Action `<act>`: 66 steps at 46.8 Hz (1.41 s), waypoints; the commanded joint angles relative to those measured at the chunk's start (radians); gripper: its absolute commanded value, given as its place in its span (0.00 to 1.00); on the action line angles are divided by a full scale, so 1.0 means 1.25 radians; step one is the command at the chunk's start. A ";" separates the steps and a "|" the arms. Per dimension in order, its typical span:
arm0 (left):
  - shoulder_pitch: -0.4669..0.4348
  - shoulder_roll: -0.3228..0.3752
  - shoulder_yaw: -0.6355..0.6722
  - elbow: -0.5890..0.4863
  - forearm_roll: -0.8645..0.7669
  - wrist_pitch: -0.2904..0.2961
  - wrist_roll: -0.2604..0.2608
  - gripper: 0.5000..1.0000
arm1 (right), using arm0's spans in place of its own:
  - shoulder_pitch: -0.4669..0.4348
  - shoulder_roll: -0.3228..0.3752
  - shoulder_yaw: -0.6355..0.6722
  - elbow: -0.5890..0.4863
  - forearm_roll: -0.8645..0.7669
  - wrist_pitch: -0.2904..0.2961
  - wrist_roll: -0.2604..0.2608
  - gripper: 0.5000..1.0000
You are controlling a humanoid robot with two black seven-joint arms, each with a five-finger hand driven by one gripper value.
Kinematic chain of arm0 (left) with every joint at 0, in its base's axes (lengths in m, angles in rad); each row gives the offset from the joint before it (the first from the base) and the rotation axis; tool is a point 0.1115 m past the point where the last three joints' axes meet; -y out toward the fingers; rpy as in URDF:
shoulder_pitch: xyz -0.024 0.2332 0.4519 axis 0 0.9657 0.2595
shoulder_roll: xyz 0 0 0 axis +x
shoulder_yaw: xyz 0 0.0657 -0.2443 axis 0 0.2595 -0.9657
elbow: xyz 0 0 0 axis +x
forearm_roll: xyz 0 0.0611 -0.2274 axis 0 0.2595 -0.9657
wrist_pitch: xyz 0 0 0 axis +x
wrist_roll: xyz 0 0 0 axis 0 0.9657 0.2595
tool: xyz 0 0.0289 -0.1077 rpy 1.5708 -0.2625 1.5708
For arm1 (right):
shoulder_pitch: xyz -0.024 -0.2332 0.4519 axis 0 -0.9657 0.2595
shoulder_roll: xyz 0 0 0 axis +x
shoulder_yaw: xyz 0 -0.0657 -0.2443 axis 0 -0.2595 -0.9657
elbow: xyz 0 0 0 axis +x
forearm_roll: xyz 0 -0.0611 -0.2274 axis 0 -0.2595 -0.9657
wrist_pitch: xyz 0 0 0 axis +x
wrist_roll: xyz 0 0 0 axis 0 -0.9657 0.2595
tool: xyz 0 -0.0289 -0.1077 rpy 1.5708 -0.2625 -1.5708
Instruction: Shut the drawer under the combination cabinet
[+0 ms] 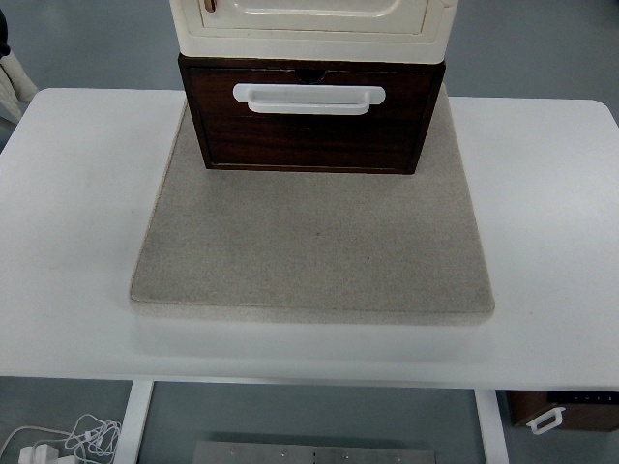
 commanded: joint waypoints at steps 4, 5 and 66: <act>-0.002 0.001 -0.071 0.066 -0.005 0.005 -0.047 1.00 | 0.000 0.000 0.000 0.000 0.000 -0.001 0.000 0.90; -0.002 0.002 -0.081 0.077 -0.006 0.009 -0.053 1.00 | 0.000 0.000 0.000 -0.001 0.000 -0.001 0.000 0.90; 0.148 -0.039 -0.097 0.679 -0.357 0.236 -0.121 1.00 | 0.000 0.000 0.000 0.000 0.000 -0.001 0.000 0.90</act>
